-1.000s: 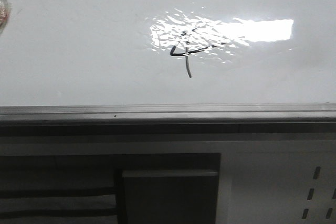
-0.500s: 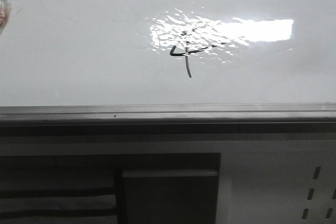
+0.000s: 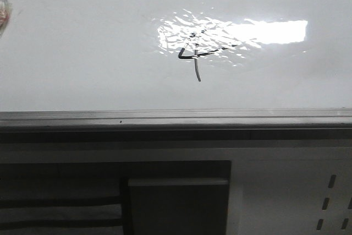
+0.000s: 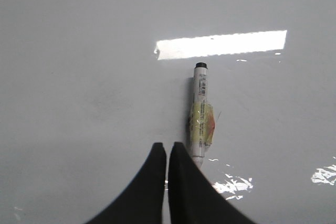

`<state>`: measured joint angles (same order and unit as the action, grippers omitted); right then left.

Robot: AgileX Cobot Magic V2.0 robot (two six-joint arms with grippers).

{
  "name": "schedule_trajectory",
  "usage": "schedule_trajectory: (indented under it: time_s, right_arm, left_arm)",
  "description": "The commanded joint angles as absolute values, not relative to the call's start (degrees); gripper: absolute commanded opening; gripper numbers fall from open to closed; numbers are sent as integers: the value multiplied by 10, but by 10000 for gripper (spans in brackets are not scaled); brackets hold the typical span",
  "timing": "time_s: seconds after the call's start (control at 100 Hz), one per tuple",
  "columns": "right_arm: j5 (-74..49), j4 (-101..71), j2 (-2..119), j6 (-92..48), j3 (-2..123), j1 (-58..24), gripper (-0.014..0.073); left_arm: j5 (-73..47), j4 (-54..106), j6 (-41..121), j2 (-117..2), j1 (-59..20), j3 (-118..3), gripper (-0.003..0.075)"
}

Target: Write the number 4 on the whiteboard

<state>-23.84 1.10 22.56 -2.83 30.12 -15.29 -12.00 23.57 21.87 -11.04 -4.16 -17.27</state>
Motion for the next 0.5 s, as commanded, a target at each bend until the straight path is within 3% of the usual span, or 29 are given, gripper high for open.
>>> schedule_trajectory:
  time_s: [0.0, 0.22, 0.37, 0.49]
  right_arm:
    - [-192, 19, 229, -30, 317, -150, -71]
    - [-192, 19, 229, -30, 317, -150, -71]
    - [-192, 19, 229, -30, 317, -150, -71]
    - [-192, 19, 229, -30, 317, -150, -71]
  left_arm:
    - [-74, 245, 213, -88, -38, -168, -20]
    - [-16, 231, 192, -39, -38, -74, -20]
    - [-9, 78, 29, 5, -38, -39, -20]
    - [16, 51, 9, 19, -38, -13, -20]
